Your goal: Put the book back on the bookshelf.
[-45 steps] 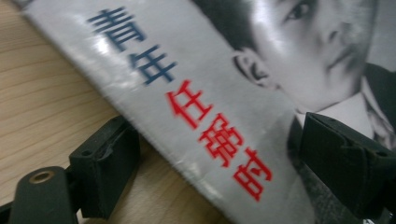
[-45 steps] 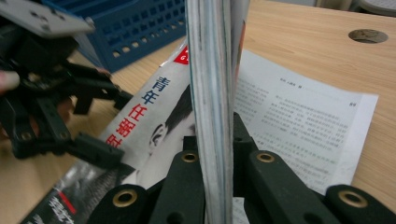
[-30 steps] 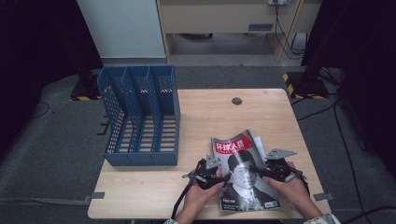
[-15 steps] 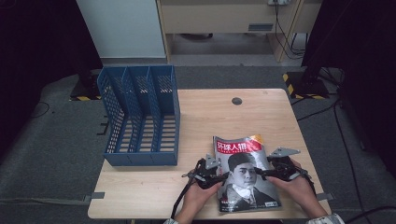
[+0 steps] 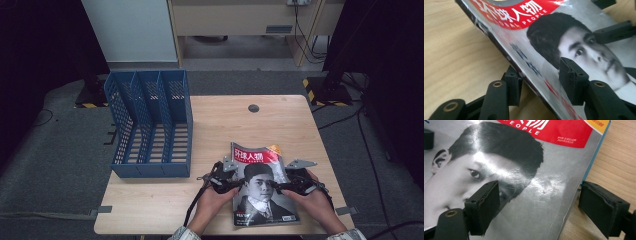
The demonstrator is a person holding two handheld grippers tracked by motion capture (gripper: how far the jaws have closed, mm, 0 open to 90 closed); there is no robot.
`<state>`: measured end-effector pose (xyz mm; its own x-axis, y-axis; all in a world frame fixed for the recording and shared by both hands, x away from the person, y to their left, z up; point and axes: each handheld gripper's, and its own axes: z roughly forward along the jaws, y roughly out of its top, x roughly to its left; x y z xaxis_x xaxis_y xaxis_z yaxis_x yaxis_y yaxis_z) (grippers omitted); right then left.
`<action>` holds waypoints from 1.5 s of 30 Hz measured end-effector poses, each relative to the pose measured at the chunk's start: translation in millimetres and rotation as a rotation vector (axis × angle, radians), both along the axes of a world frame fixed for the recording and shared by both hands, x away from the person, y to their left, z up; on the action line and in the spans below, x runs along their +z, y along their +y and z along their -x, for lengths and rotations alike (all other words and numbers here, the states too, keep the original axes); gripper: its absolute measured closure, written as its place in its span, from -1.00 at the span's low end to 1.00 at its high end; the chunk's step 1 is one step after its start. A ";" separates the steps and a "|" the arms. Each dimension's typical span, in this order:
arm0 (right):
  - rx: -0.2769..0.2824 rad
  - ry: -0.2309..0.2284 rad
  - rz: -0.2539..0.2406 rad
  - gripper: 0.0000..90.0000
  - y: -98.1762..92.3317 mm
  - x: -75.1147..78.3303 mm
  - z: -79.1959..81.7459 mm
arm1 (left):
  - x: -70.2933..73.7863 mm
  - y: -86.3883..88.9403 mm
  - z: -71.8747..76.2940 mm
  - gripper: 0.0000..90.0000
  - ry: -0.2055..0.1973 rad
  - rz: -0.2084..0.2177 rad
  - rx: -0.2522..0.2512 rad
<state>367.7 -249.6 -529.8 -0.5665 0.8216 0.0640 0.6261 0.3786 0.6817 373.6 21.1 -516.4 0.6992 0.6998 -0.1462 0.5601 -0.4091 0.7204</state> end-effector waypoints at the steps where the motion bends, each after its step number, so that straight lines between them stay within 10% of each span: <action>1: 0.001 -0.001 0.000 -0.62 0.6 -0.1 -0.3 | 1.9 -0.3 -4.6 0.16 0.012 0.004 0.006; 16: 0.030 -0.003 0.004 -0.79 8.7 -2.5 -4.5 | 22.6 -14.7 -61.4 -0.27 0.094 -0.014 -0.051; 28: 0.010 -0.048 -0.027 -0.18 1.4 -0.5 -7.0 | 31.2 -20.1 -87.8 0.30 0.159 0.009 -0.062; 40: 0.037 -0.076 -0.042 -0.13 1.3 -2.9 -10.3 | 28.5 -30.9 -103.7 0.31 0.199 -0.001 -0.107; 45: 0.042 -0.086 -0.051 -0.13 0.5 -4.1 -11.2 | 30.9 -29.5 -108.1 0.67 0.209 0.010 -0.093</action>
<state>378.9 -249.2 -533.9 -0.6052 0.7942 0.0546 0.5487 0.3665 0.7514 481.7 -8.4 -485.5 0.7144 0.6316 -0.3013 0.6578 -0.4593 0.5969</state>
